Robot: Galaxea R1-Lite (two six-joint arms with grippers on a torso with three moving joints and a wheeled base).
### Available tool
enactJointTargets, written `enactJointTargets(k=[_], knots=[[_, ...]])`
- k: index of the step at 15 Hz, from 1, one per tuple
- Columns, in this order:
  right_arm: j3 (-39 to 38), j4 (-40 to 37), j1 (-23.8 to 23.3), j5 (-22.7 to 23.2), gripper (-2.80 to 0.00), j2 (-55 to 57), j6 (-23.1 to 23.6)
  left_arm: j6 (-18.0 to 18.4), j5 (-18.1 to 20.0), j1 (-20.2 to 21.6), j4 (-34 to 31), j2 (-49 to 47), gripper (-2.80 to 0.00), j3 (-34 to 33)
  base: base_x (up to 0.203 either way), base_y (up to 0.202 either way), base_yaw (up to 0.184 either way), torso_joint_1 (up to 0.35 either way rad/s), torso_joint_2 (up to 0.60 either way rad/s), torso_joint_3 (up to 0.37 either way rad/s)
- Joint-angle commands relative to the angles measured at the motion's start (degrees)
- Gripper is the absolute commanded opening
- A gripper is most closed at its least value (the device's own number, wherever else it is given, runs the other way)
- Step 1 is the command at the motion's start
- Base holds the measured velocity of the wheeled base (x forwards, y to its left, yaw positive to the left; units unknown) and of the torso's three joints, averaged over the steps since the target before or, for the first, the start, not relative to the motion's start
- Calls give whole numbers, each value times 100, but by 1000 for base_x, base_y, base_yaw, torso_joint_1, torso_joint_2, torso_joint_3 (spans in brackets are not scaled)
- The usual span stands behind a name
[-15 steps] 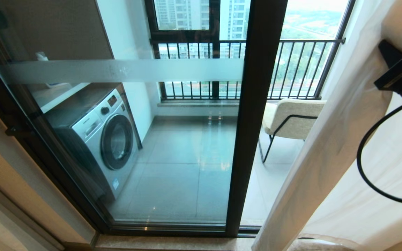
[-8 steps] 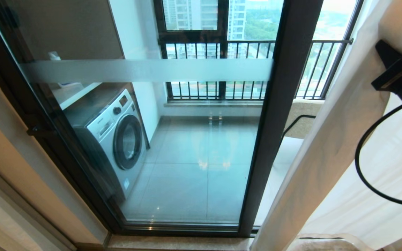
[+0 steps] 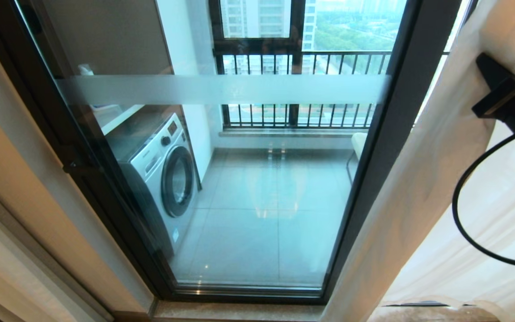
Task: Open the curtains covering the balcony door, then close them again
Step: Close the inner curtains on both sides
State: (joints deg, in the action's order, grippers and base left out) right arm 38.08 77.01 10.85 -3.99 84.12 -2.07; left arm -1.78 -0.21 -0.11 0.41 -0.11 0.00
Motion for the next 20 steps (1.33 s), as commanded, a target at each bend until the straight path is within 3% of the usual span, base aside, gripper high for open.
enactJointTargets(k=[1, 14, 20], knots=[[6, 51, -4, -6, -280, 0, 5, 2, -1, 2, 2, 2, -280, 0, 0, 0, 0, 0, 0, 0], [-90, 209, 5, -6, -280, -53, 128, -7, 3, 11, 2, 2, -280, 0, 0, 0, 0, 0, 0, 0], [-47, 209, 289, 46, -280, 11, 734, -7, 3, 2, 2, 2, -280, 0, 0, 0, 0, 0, 0, 0]])
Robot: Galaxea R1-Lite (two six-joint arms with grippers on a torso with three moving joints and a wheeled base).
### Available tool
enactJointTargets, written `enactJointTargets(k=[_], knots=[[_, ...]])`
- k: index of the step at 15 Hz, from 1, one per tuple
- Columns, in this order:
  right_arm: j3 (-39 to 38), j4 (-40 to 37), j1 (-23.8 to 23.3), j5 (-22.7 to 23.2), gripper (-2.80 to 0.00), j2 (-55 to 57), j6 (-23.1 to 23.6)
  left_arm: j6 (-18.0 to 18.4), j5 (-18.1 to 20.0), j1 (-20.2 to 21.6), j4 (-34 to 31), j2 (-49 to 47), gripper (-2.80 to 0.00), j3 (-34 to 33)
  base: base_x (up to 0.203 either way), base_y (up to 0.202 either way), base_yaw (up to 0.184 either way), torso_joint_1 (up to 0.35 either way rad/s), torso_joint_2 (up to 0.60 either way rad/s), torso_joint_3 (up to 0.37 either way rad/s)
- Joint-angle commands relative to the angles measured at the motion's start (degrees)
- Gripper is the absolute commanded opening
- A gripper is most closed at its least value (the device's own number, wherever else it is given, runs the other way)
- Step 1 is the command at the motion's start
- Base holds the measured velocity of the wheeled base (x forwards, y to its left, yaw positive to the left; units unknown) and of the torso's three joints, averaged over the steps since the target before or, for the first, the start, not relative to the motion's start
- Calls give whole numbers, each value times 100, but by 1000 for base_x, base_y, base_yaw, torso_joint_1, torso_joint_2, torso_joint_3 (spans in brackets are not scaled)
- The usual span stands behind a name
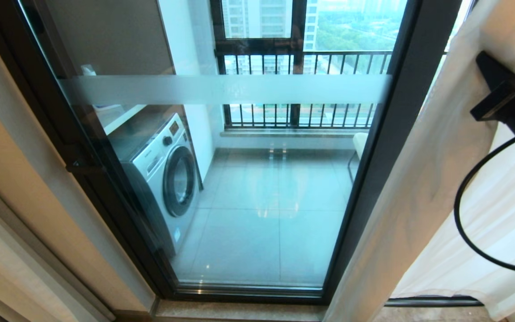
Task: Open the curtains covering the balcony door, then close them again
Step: Close the inner curtains on both sides
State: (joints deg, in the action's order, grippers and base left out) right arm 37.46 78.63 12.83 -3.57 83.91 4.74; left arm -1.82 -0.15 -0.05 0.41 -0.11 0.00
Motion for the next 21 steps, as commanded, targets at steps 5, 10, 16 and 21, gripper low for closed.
enactJointTargets(k=[5, 10, 16, 21], knots=[[187, 54, 620, 64, -280, 230, 499, -3, -3, -4, 3, 2, -280, 0, 0, 0, 0, 0, 0, 0], [569, -109, 1175, 60, -280, 493, 1211, -3, -3, -4, 3, 2, -280, 0, 0, 0, 0, 0, 0, 0], [903, -195, 1546, -8, -280, 843, 1455, -3, -3, -2, 3, 2, -280, 0, 0, 0, 0, 0, 0, 0], [1268, -187, 2059, -300, -280, 1298, 1480, -3, -3, 1, 3, 2, -280, 0, 0, 0, 0, 0, 0, 0]])
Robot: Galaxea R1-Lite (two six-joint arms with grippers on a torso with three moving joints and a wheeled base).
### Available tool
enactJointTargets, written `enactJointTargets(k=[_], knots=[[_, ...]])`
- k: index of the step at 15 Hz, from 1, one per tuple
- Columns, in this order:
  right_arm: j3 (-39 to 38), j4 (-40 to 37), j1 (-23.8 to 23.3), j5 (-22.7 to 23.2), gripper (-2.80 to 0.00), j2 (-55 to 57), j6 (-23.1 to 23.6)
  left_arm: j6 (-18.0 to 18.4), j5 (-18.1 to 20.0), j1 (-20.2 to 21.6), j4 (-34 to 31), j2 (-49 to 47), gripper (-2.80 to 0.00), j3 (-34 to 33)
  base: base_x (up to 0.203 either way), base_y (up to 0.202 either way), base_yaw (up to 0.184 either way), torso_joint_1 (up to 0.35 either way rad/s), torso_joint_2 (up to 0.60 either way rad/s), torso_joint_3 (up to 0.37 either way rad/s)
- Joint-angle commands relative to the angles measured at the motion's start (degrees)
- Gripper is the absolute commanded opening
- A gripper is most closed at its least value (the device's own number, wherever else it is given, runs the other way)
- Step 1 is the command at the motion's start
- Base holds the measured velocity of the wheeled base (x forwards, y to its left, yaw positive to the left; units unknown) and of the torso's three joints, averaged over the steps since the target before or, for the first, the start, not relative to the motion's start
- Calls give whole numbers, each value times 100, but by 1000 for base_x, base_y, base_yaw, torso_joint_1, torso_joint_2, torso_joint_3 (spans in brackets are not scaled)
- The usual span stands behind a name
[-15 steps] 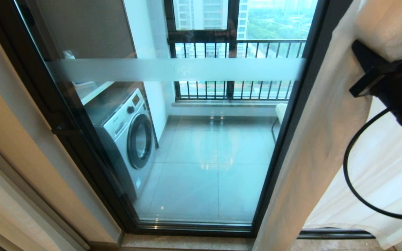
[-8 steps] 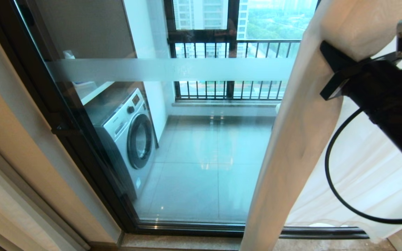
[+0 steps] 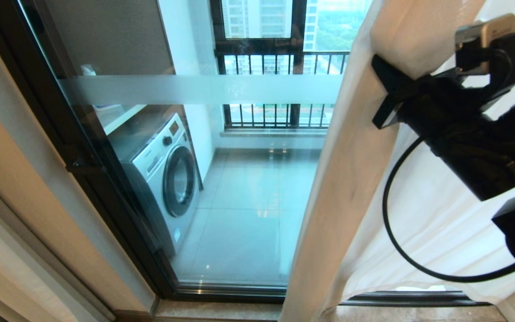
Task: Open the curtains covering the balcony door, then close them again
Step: Close the inner curtains on both sides
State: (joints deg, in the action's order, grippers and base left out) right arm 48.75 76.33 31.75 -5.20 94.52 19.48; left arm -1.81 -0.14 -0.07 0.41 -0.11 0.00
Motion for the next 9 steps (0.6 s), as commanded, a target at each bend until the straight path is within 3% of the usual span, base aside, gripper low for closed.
enactJointTargets(k=[1, 9], knots=[[350, 62, 316, -322, -280, 373, -1, -4, -4, -1, 2, 2, -280, 0, 0, 0, 0, 0, 0, 0], [1695, 70, 1408, -783, -280, 1501, 407, -4, -4, -1, 2, 2, -280, 0, 0, 0, 0, 0, 0, 0]])
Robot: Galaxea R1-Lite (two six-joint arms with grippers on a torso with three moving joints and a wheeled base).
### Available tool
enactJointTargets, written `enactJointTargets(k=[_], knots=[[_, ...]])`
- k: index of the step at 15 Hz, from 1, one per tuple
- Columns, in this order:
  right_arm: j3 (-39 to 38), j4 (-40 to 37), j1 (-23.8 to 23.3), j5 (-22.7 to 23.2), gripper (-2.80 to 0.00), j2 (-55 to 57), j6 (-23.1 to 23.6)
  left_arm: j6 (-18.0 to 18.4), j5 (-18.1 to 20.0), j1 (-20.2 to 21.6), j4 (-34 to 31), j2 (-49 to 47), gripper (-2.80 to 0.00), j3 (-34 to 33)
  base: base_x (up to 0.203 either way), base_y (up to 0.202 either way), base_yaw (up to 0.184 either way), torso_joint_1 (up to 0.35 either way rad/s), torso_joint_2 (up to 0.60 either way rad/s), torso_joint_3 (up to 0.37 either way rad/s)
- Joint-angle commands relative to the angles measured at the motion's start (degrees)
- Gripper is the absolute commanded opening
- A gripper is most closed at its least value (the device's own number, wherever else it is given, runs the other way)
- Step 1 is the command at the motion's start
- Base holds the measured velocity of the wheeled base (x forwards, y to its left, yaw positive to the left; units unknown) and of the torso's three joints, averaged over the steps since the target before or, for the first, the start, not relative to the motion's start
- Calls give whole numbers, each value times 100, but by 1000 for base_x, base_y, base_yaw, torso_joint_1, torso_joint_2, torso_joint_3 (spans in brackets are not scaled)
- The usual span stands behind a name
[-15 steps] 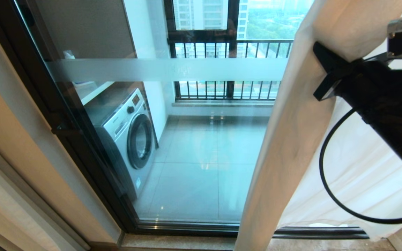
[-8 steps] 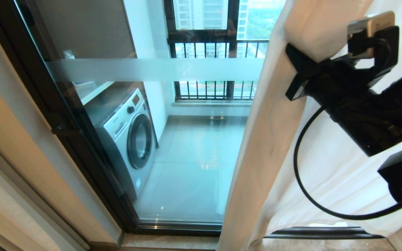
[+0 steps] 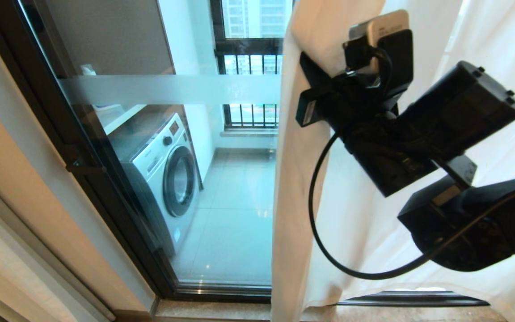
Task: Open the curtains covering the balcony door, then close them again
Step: Close the inner curtains on both sides
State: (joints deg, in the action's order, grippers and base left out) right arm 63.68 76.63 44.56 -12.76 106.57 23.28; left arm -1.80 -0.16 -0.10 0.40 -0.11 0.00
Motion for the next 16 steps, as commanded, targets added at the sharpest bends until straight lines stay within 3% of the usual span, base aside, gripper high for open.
enactJointTargets(k=[1, 16], knots=[[231, 56, 157, -33, -280, 359, 56, -5, -2, 5, 4, 2, -280, 0, 0, 0, 0, 0, 0, 0], [655, 89, 466, -271, -280, 918, 54, -5, -2, 7, 4, 2, -280, 0, 0, 0, 0, 0, 0, 0]])
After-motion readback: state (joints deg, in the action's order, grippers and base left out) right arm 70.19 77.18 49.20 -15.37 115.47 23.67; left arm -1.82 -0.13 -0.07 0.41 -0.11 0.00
